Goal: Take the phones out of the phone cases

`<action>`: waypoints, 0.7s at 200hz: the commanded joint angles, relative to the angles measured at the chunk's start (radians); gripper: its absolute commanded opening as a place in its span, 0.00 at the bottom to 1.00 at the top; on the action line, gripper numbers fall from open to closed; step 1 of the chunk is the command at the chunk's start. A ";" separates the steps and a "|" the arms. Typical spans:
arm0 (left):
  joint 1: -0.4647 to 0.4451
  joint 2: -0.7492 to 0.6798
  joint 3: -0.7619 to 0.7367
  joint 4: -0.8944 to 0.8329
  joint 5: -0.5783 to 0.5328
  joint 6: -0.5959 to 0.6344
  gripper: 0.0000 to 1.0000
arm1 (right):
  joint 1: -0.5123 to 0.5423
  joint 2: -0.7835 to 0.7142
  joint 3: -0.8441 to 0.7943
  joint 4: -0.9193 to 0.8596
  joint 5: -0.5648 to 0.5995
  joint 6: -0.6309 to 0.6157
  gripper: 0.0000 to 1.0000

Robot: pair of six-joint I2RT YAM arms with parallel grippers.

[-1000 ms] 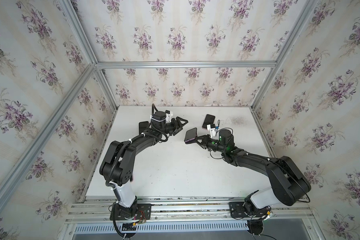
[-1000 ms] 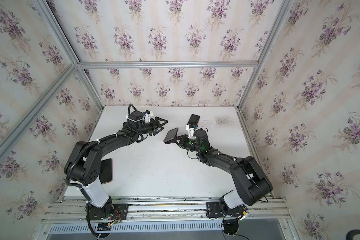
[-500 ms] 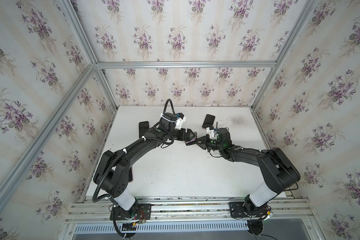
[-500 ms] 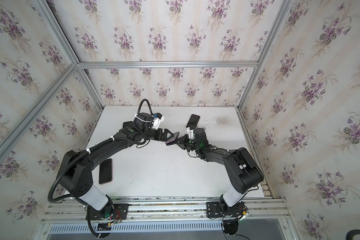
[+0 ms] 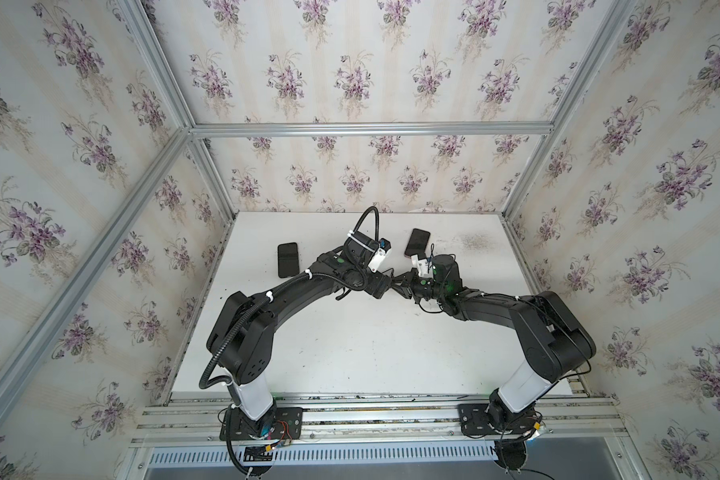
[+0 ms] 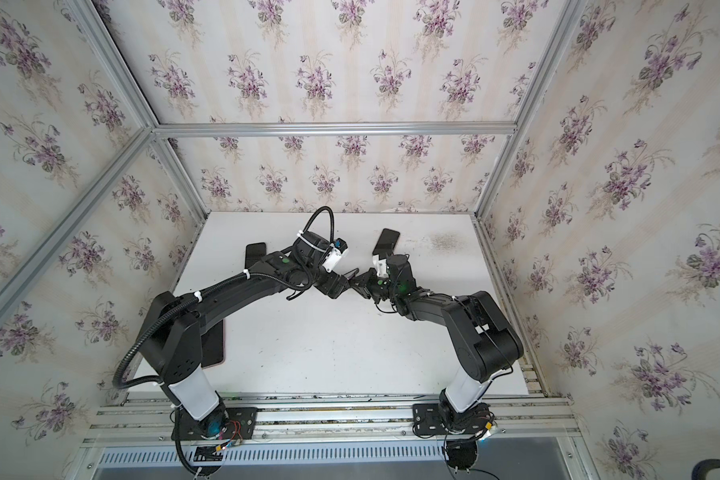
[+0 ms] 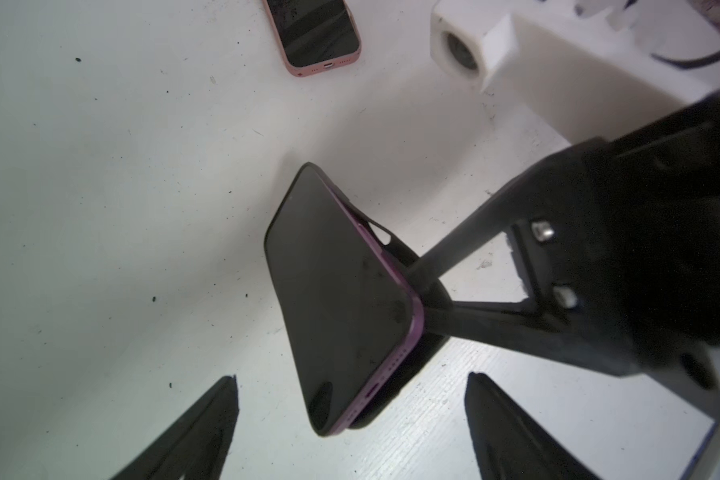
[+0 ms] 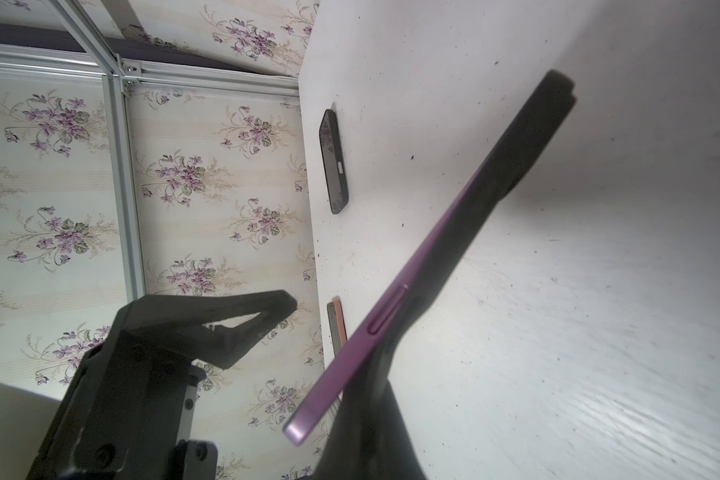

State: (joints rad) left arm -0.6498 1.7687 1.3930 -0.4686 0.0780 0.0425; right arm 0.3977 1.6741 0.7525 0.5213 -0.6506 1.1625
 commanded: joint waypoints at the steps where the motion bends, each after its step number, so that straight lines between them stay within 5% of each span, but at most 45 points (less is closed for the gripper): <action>1: 0.001 0.016 0.029 -0.014 -0.071 0.060 0.82 | 0.002 -0.002 0.015 0.066 -0.025 0.004 0.00; 140: -0.028 0.052 0.040 0.023 0.036 0.092 0.07 | 0.001 -0.007 0.018 0.051 -0.034 -0.002 0.00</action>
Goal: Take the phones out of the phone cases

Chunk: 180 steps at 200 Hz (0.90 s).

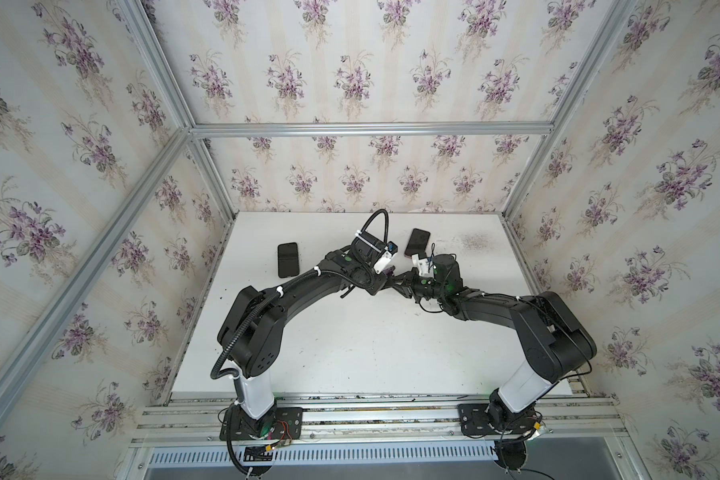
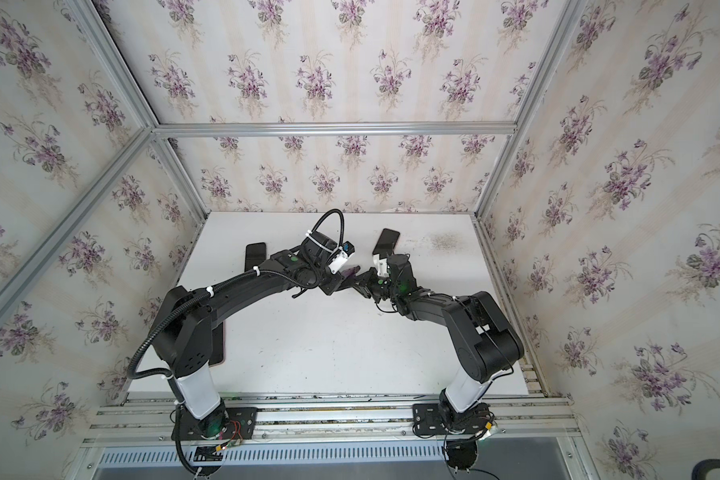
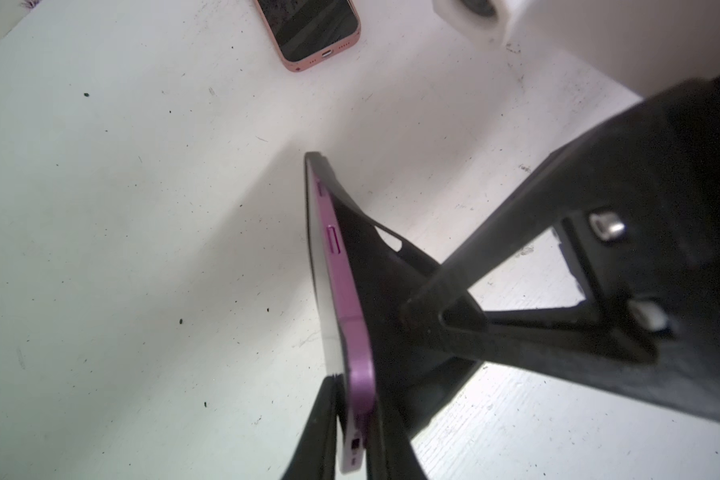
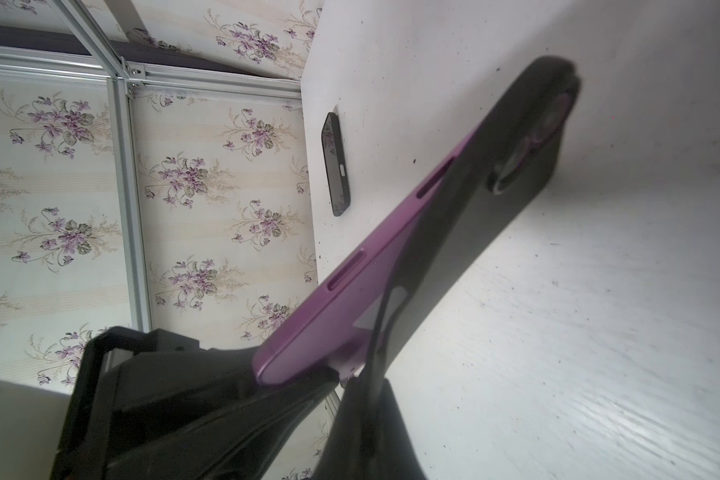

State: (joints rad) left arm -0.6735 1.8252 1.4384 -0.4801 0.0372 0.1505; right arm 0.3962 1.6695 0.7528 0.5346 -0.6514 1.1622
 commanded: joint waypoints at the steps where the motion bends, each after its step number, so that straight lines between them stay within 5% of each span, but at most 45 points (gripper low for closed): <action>1: -0.004 -0.003 -0.007 0.035 0.078 -0.016 0.06 | 0.003 -0.002 0.017 0.038 -0.034 -0.002 0.00; 55: -0.014 -0.040 -0.021 0.051 0.043 -0.052 0.02 | 0.001 -0.002 0.014 0.038 -0.033 0.000 0.00; 125: -0.053 -0.255 -0.147 0.048 -0.332 0.044 0.00 | -0.055 -0.032 0.014 -0.245 -0.049 -0.084 0.00; 180: -0.103 -0.325 -0.258 0.049 -0.526 0.111 0.00 | -0.078 -0.035 -0.003 -0.276 -0.031 -0.087 0.00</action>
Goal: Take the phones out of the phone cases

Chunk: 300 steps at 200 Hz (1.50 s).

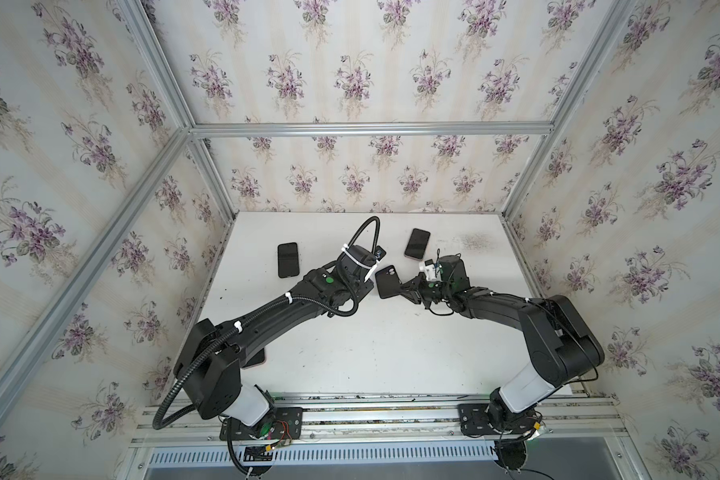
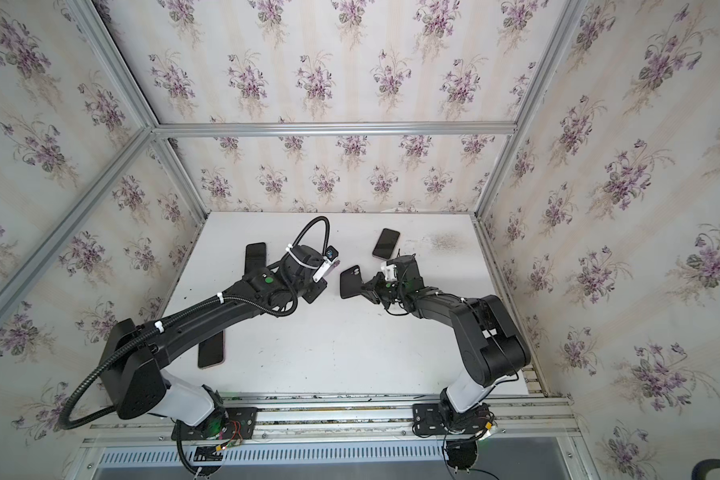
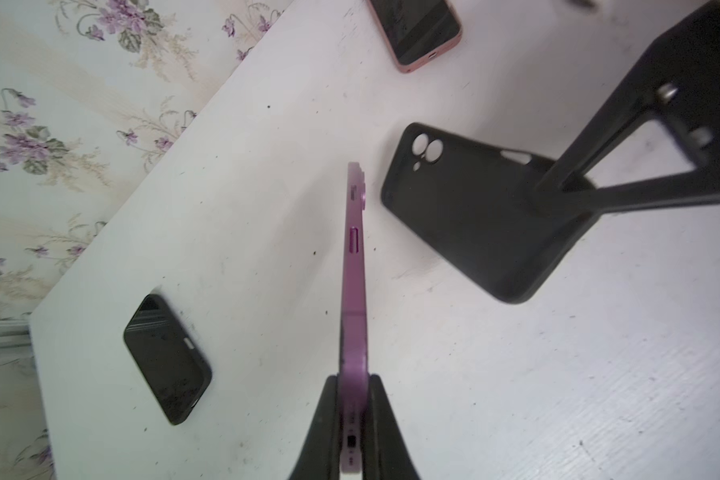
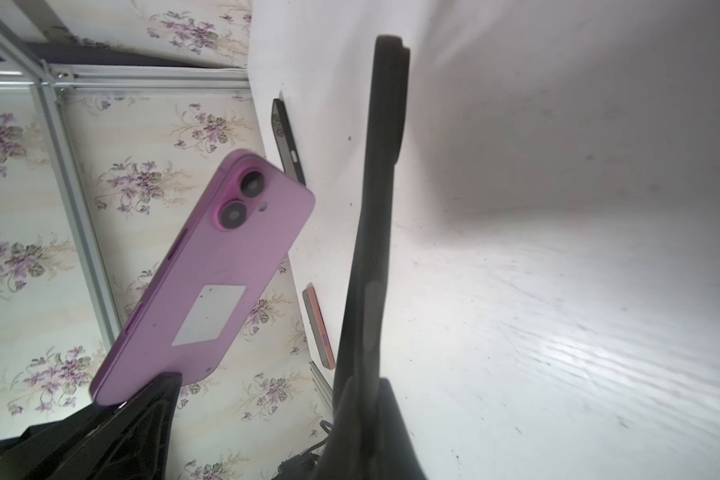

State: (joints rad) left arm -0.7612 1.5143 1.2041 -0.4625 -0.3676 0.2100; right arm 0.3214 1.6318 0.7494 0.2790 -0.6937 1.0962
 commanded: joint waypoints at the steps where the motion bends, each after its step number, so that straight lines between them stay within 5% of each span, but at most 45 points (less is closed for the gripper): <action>1: -0.016 -0.014 -0.025 0.031 -0.124 0.052 0.00 | -0.003 0.003 0.001 -0.020 0.011 -0.021 0.00; 80: -0.124 0.067 -0.135 0.098 -0.289 0.115 0.00 | -0.001 0.049 0.000 0.065 0.013 0.031 0.00; 192: -0.208 0.264 -0.137 0.137 -0.275 0.139 0.02 | 0.016 0.102 0.004 0.090 0.024 0.045 0.00; 263: -0.221 0.360 -0.093 0.137 -0.252 0.079 0.17 | 0.016 0.096 0.003 0.003 0.074 0.025 0.00; 300: -0.221 0.385 -0.071 0.134 -0.248 0.058 0.32 | 0.014 0.078 -0.027 -0.020 0.117 0.030 0.00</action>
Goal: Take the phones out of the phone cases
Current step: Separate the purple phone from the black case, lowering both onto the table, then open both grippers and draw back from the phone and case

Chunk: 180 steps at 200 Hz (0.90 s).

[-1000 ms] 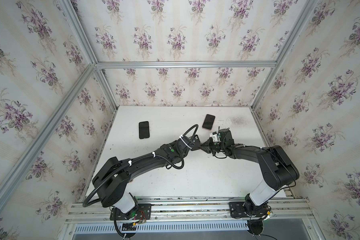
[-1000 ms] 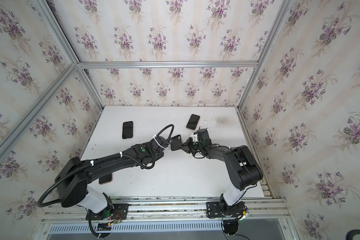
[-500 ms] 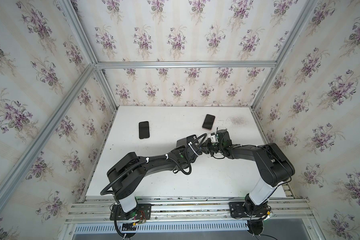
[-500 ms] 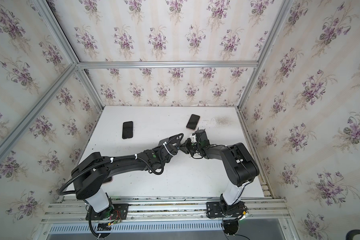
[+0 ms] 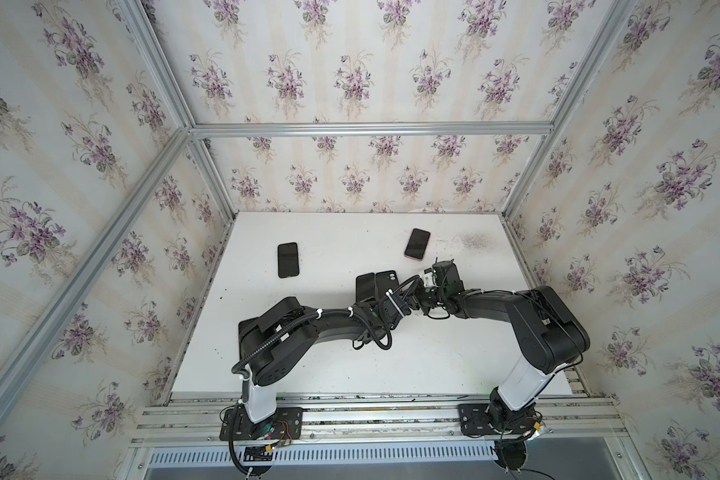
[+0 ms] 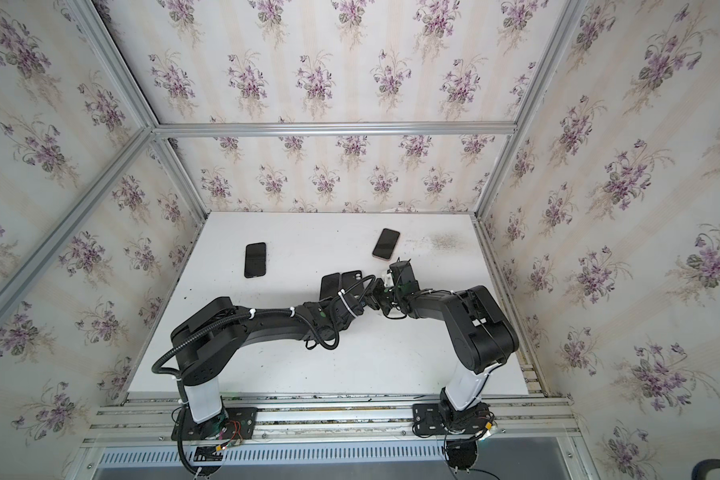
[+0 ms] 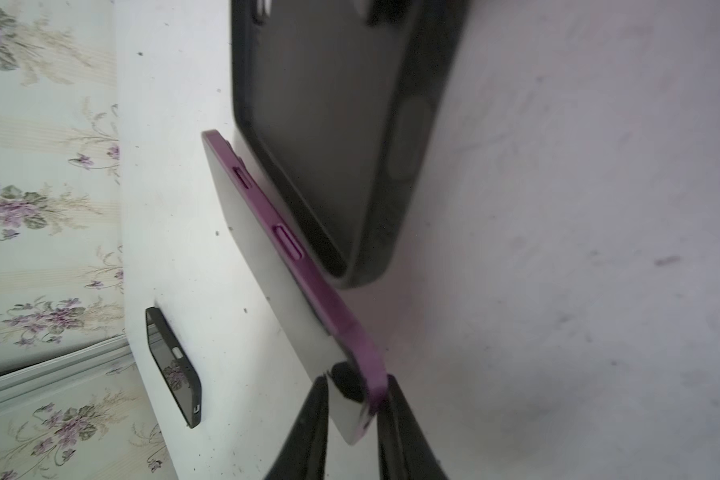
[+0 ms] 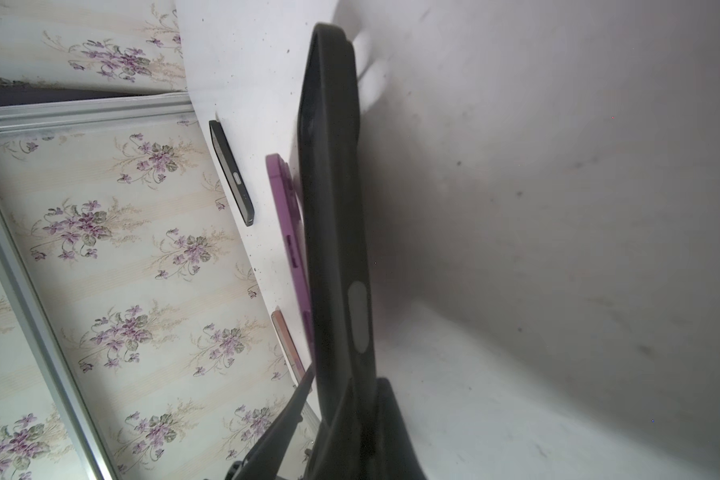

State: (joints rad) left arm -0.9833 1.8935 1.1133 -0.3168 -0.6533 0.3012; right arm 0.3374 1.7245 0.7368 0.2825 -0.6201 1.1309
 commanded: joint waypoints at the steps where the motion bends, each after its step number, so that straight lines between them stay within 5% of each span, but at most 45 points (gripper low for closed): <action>1: 0.001 0.007 0.020 -0.011 0.040 -0.033 0.32 | -0.002 -0.015 -0.015 -0.024 0.045 -0.005 0.00; 24: 0.002 0.016 0.035 -0.014 0.043 -0.039 0.41 | -0.002 -0.028 -0.033 -0.024 0.060 0.004 0.00; 57: 0.018 -0.059 0.034 -0.038 0.042 -0.080 0.73 | -0.001 -0.052 -0.057 -0.047 0.082 0.006 0.00; 105: 0.140 -0.291 0.059 -0.192 0.202 -0.341 0.99 | 0.037 -0.051 -0.077 -0.024 0.125 0.025 0.00; 137: 0.262 -0.436 0.054 -0.258 0.351 -0.516 1.00 | 0.085 -0.022 -0.069 0.000 0.176 0.052 0.00; 180: 0.379 -0.590 0.057 -0.306 0.409 -0.626 1.00 | 0.135 0.046 0.011 -0.006 0.219 0.065 0.00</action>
State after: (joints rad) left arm -0.6548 1.3579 1.1641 -0.5728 -0.3134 -0.2035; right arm 0.4477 1.7409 0.7017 0.2615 -0.4469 1.1816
